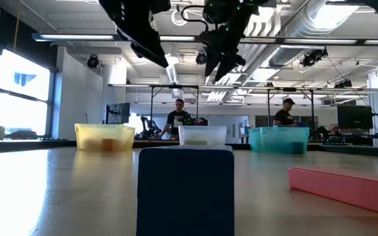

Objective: Sort & place blocks by color
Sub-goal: Put the orange block into the yellow bin

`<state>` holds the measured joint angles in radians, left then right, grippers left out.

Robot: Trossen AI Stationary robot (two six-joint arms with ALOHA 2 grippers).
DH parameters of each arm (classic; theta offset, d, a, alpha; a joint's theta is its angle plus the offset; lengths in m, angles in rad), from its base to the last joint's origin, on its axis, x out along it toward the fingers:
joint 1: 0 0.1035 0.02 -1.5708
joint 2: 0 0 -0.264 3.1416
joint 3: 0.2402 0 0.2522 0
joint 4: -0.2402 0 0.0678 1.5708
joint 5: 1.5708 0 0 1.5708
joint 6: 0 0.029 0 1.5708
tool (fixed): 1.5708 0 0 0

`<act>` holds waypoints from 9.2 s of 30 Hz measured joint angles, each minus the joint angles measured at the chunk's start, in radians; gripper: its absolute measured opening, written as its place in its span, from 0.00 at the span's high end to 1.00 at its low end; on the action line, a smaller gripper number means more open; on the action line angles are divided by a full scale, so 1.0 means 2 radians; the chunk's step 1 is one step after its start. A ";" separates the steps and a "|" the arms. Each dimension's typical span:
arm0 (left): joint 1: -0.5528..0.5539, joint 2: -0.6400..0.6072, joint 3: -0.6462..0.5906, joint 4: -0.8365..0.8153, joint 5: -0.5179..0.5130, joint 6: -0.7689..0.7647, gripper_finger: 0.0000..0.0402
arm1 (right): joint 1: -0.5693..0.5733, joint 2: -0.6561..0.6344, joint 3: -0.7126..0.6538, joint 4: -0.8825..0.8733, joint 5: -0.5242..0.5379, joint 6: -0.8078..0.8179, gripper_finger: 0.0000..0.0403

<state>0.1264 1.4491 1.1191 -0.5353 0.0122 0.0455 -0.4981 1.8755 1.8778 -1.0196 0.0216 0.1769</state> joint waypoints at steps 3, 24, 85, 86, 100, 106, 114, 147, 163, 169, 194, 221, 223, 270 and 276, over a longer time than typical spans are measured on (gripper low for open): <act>-0.013 0.000 0.000 -0.009 0.000 0.039 0.44 | 0.014 0.000 0.022 -0.029 0.000 0.024 0.44; -0.131 0.000 0.000 -0.034 -0.011 0.142 0.44 | 0.153 0.000 0.036 -0.100 -0.002 0.247 0.44; -0.156 0.000 0.000 -0.166 -0.077 -0.049 0.44 | 0.534 0.241 0.035 -0.082 -0.043 0.715 0.44; -0.156 0.000 0.000 -0.166 -0.077 -0.049 0.44 | 0.534 0.243 0.035 -0.082 -0.046 0.714 0.44; -0.145 0.000 0.000 -0.167 -0.075 -0.074 0.44 | 0.527 0.238 0.035 -0.084 -0.063 0.675 0.77; -0.124 0.000 0.000 -0.166 -0.075 -0.074 0.44 | 0.515 0.200 0.035 -0.110 -0.030 0.647 0.77; -0.078 0.000 0.000 -0.133 -0.049 -0.082 0.44 | 0.478 0.142 0.036 -0.116 0.053 0.567 0.77; 0.152 0.000 0.000 -0.009 0.186 -0.350 0.45 | 0.283 0.083 0.036 -0.059 0.159 -0.126 0.77; 0.159 0.000 0.000 0.039 0.192 -0.388 0.45 | 0.256 0.080 0.036 -0.024 0.190 -0.214 0.77; 0.160 -0.002 0.000 0.045 0.188 -0.388 0.45 | 0.257 0.080 0.046 -0.022 0.195 -0.224 0.77; 0.171 -0.001 0.001 0.046 0.179 -0.351 0.78 | 0.243 0.081 0.051 -0.015 0.205 -0.247 0.77; 0.175 0.002 0.000 0.047 0.174 -0.300 0.93 | 0.238 0.079 0.053 -0.041 0.208 -0.196 0.45; 0.175 0.001 0.000 0.047 0.168 -0.300 0.93 | 0.238 0.079 0.053 -0.054 0.221 -0.190 0.43; 0.291 0.019 0.000 -0.168 -0.226 -0.270 0.86 | 0.115 0.079 0.052 -0.143 0.178 -0.065 0.41; 0.291 0.019 0.000 -0.168 -0.221 -0.243 0.76 | 0.118 0.079 0.052 -0.179 0.145 -0.011 0.41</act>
<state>0.7074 1.4872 1.1187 -0.8722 -0.4292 -0.4399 -0.2622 2.0327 1.9816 -1.3784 0.3118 0.1558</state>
